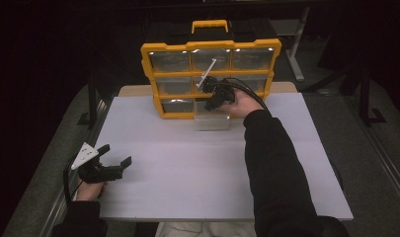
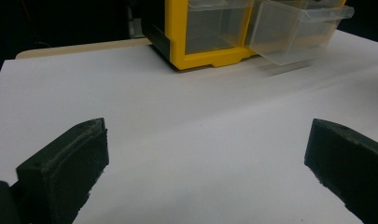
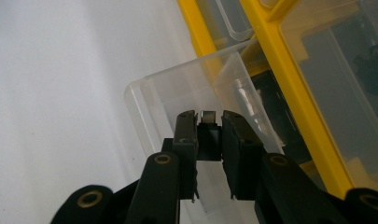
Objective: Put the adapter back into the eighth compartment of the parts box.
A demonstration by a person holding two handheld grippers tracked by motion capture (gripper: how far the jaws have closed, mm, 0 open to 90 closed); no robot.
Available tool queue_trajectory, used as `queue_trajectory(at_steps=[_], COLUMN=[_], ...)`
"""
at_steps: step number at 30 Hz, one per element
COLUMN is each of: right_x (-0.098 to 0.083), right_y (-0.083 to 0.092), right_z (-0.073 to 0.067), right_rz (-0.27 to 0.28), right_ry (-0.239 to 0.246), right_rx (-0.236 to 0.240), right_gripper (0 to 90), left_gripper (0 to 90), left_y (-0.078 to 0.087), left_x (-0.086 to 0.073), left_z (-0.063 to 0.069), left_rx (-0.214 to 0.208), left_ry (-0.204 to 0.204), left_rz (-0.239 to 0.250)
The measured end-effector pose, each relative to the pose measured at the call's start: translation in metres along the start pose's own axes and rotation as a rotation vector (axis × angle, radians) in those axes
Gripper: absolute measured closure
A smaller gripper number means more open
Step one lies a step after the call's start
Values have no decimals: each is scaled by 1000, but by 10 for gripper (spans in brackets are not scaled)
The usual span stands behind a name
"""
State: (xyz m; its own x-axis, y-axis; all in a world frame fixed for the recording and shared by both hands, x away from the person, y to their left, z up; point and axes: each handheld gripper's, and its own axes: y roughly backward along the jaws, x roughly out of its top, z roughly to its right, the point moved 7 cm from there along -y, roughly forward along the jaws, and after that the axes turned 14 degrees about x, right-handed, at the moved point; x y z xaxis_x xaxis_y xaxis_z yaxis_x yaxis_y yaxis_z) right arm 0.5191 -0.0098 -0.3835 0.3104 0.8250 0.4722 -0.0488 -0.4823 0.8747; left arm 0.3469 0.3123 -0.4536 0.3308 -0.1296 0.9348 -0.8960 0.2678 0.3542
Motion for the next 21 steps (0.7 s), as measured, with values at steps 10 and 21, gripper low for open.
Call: queue_trajectory(at_steps=[10,21], right_x=[1,-4], right_y=[-6,4], right_z=[4,4], right_rz=[3,3], right_ry=[-7,-35], right_rx=[3,-16], right_gripper=[743,595], left_gripper=[0,0], left_y=[0,0], left_x=[0,0], left_z=[0,0], left_rx=[0,2], left_ry=[1,-1], left_rz=[1,1])
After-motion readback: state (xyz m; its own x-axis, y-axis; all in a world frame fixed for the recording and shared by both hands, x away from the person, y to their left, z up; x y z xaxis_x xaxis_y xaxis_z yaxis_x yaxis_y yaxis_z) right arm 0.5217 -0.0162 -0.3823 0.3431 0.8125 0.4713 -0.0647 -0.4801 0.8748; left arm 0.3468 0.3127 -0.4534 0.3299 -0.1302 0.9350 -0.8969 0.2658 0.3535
